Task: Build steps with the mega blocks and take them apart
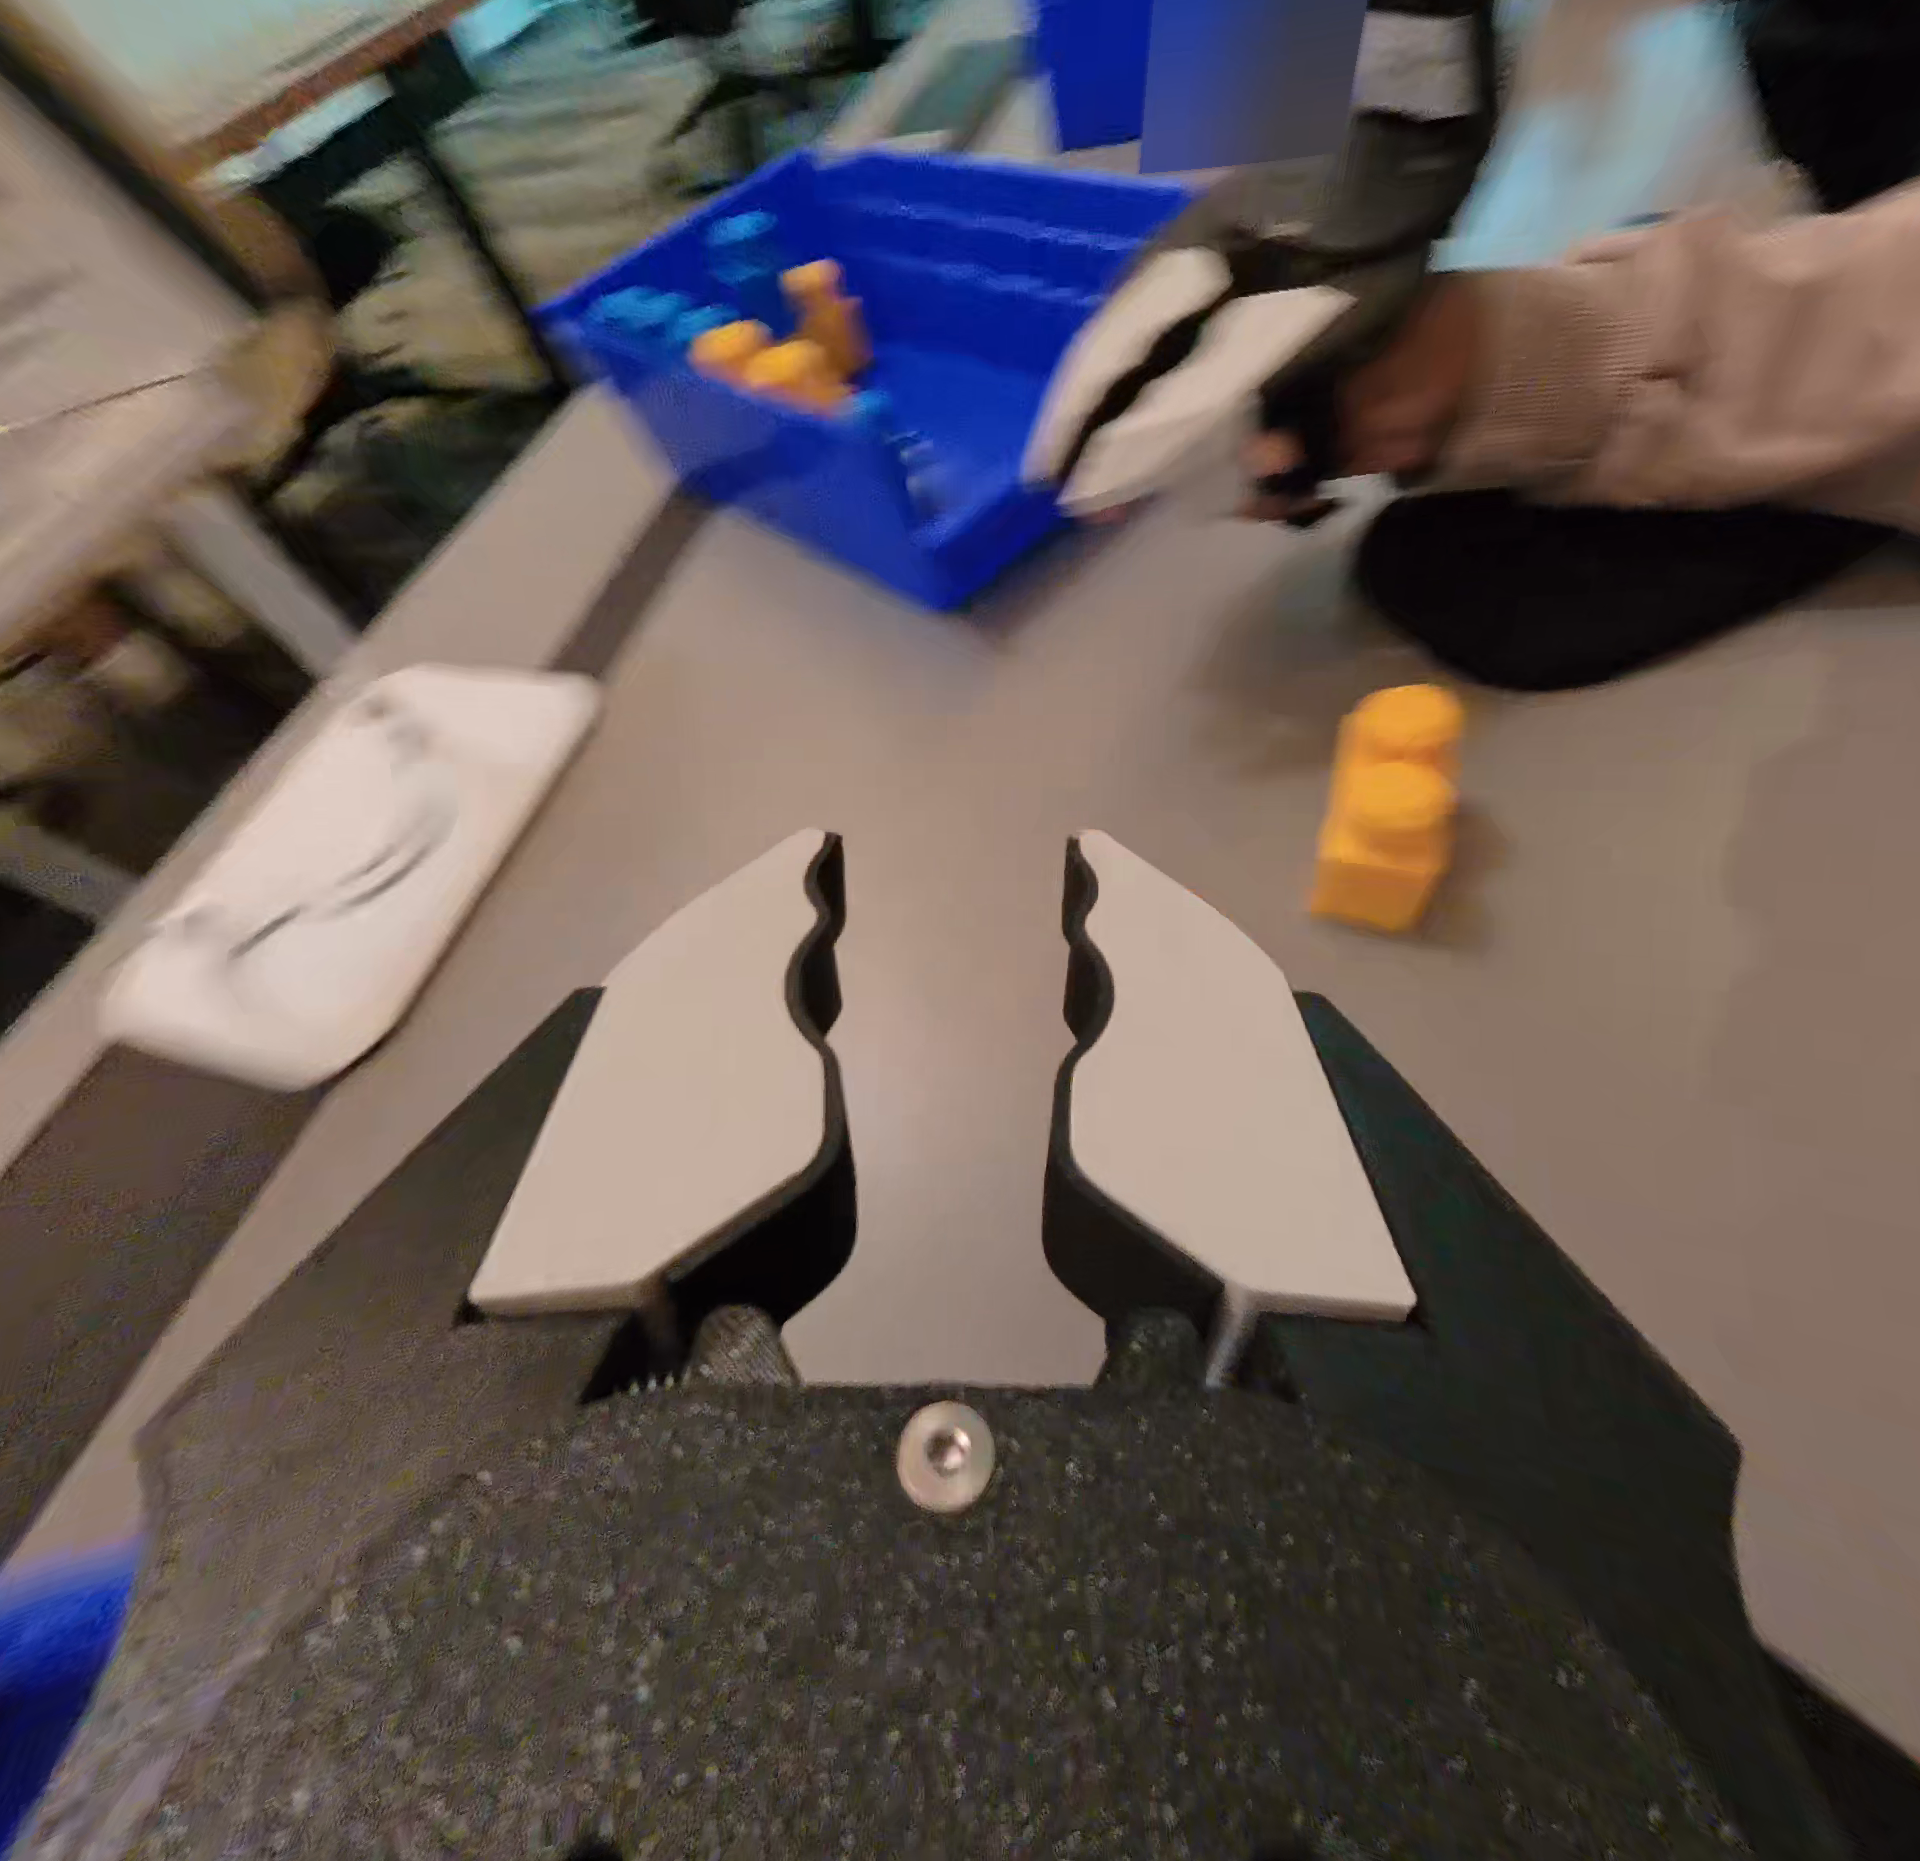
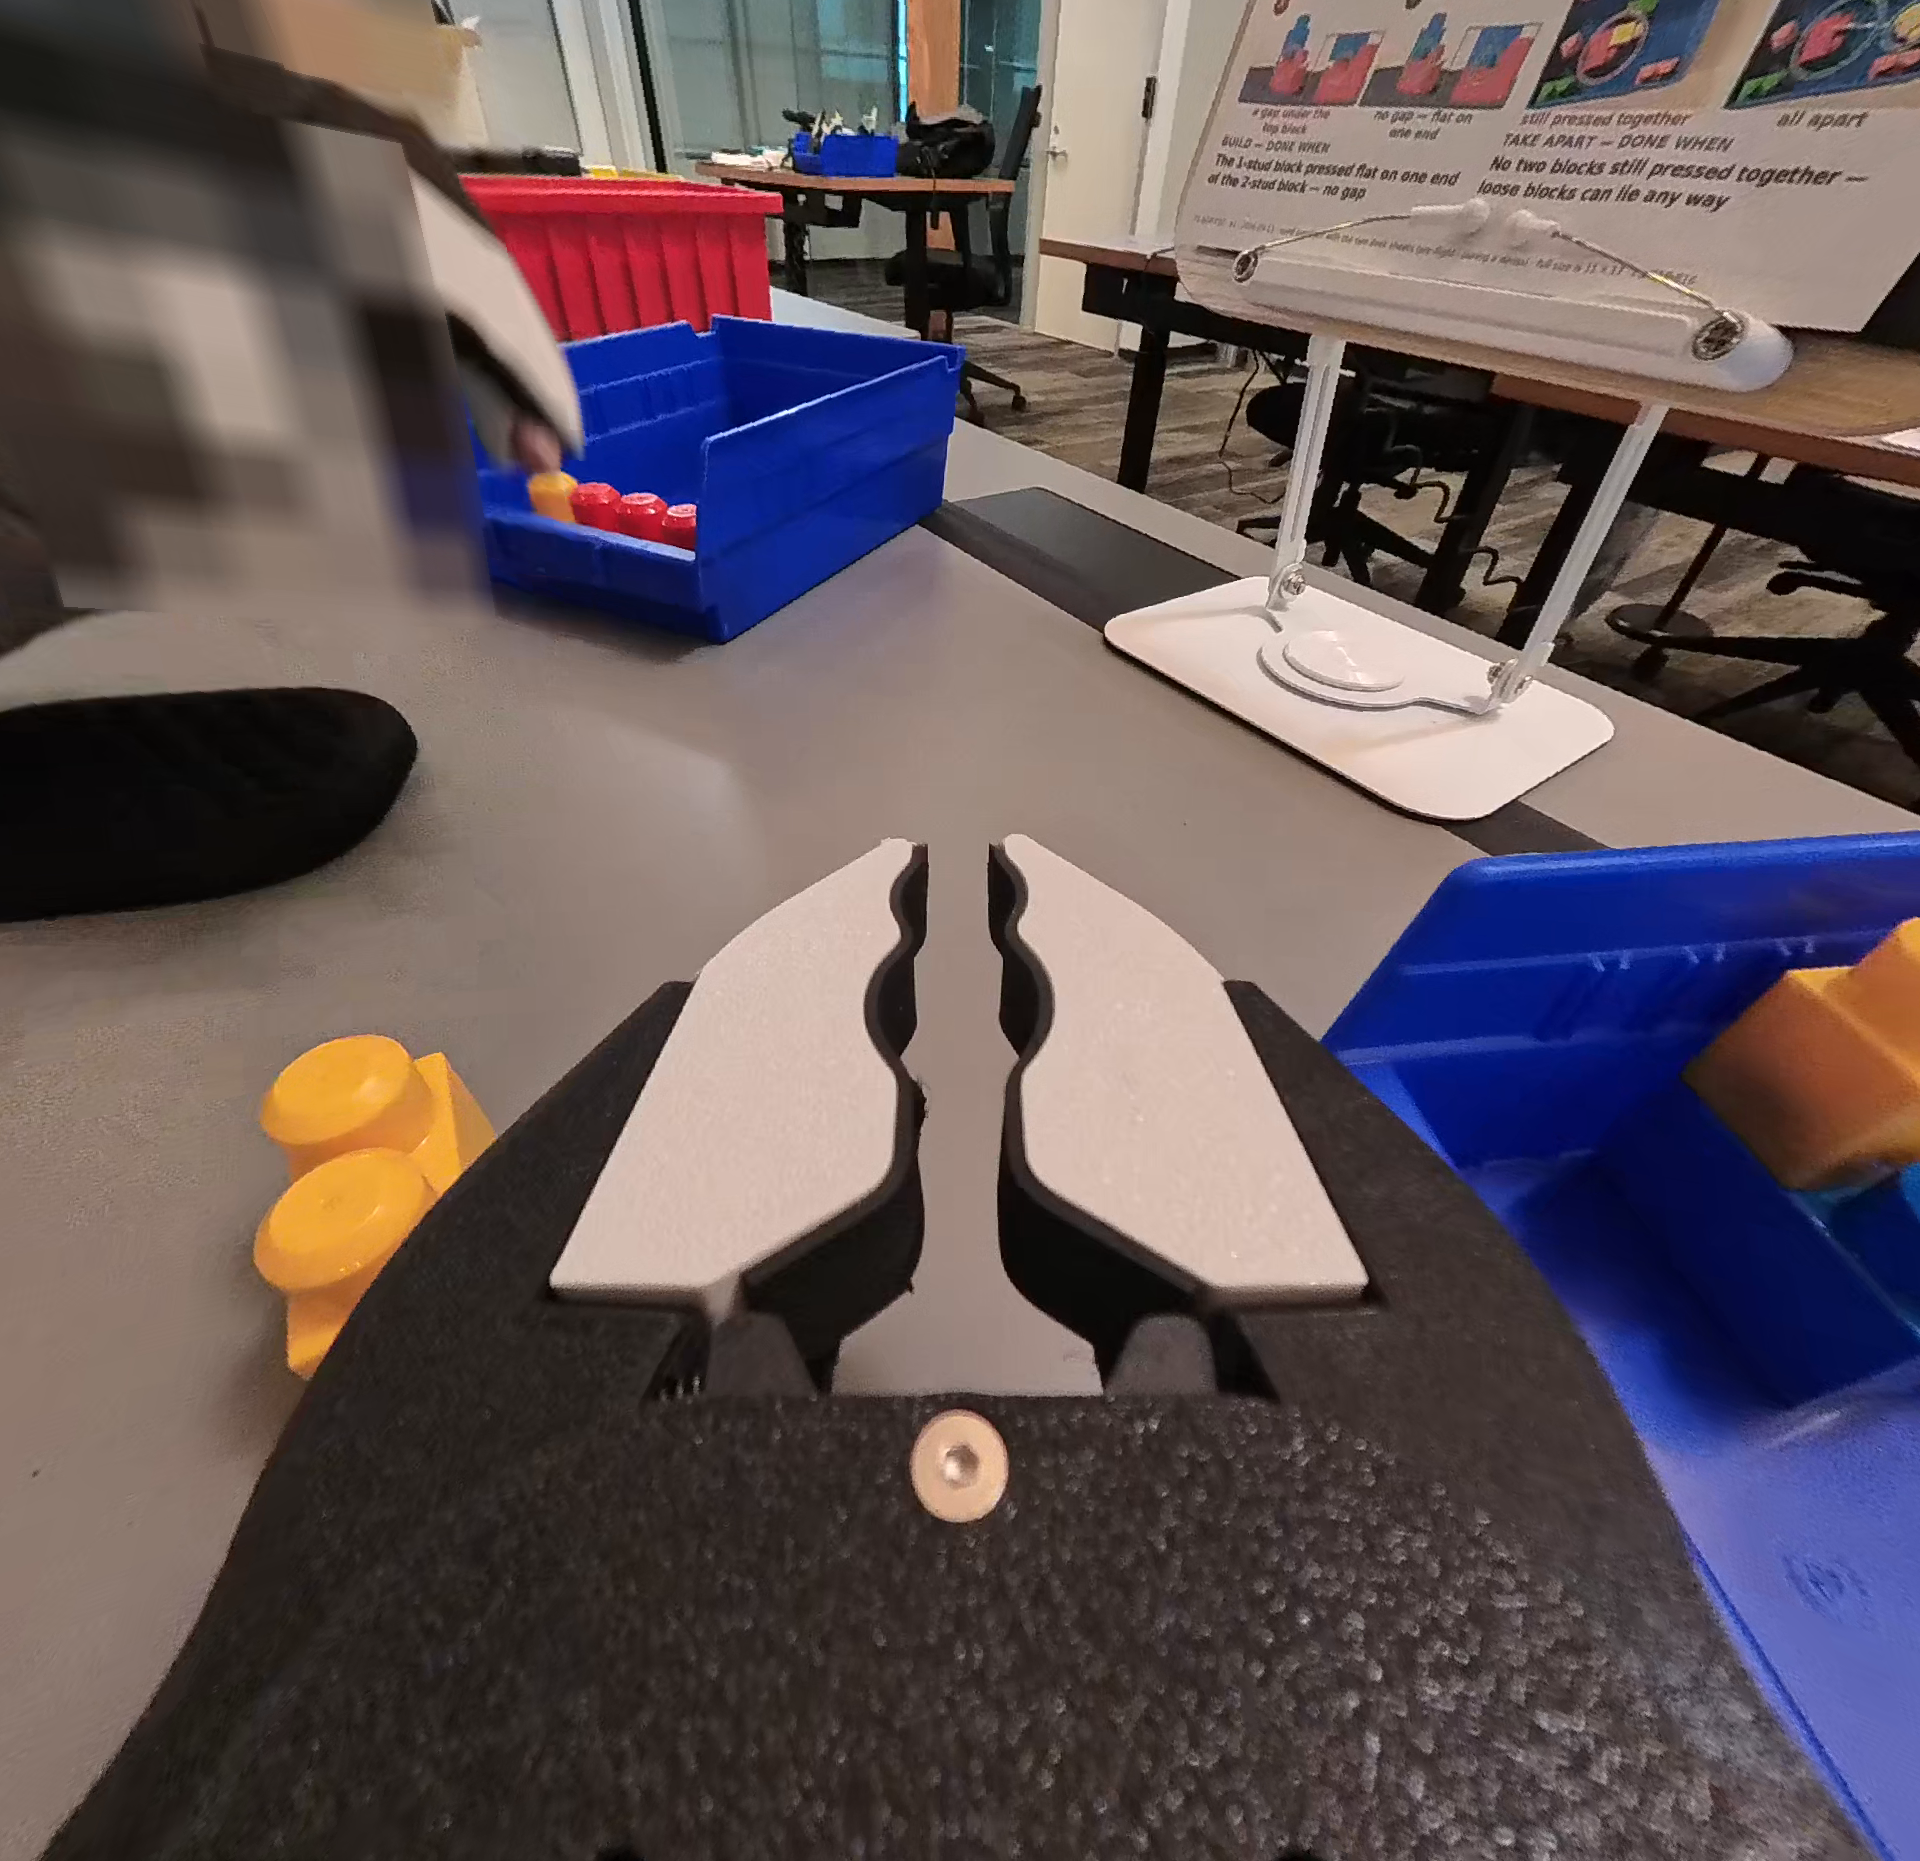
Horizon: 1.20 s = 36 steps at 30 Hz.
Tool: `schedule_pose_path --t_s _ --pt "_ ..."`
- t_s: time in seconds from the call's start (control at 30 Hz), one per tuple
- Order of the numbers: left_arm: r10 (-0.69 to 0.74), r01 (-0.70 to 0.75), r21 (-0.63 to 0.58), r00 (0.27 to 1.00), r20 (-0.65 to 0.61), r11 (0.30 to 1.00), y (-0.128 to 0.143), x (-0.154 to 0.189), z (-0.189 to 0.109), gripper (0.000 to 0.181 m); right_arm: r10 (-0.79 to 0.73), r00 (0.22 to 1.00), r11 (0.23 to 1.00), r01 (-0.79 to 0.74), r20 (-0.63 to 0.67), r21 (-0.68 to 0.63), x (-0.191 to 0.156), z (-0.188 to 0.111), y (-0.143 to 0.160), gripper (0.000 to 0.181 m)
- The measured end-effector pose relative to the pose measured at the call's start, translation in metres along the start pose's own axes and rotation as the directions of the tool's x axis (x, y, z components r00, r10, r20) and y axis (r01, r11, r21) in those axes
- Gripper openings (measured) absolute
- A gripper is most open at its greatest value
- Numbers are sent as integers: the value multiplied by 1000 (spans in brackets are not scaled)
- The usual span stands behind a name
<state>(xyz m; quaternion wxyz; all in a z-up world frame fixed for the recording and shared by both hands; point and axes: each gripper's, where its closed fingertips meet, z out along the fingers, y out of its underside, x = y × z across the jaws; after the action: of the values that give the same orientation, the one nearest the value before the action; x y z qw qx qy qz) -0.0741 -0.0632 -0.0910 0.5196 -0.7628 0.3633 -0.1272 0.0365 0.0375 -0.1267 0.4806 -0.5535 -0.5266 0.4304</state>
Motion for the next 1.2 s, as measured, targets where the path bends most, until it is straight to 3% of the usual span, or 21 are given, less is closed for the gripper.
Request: schedule_pose_path --t_s 0.07,0.13,0.23,0.3,0.47,0.8,1.2 --pt "-74 87 -70 981 178 994 13 -49 -47 38 3 1000 1000 -3 4 -3 0 0 0 10" --pt "-172 251 -193 920 351 949 44 -88 -95 33 4 1000 1000 -4 9 -5 -1 0 0 10" --pt "-217 549 -373 733 644 748 115 -122 -167 31 6 1000 1000 -6 18 -12 -3 1 1 10" --pt "-261 659 -338 638 725 671 140 -125 -188 32 6 1000 1000 -6 25 -18 -5 2 2 10" --pt "-269 734 -306 551 790 607 177 -123 -192 37 9 999 1000 -8 35 -25 -7 3 4 10" --pt "-236 803 -313 479 845 507 220 -124 -188 43 25 999 1000 -25 29 -12 -4 0 1 10" --pt "-165 803 -375 494 854 464 232 -125 -193 28 38 999 999 -38 28 -6 -2 -2 -1 10"
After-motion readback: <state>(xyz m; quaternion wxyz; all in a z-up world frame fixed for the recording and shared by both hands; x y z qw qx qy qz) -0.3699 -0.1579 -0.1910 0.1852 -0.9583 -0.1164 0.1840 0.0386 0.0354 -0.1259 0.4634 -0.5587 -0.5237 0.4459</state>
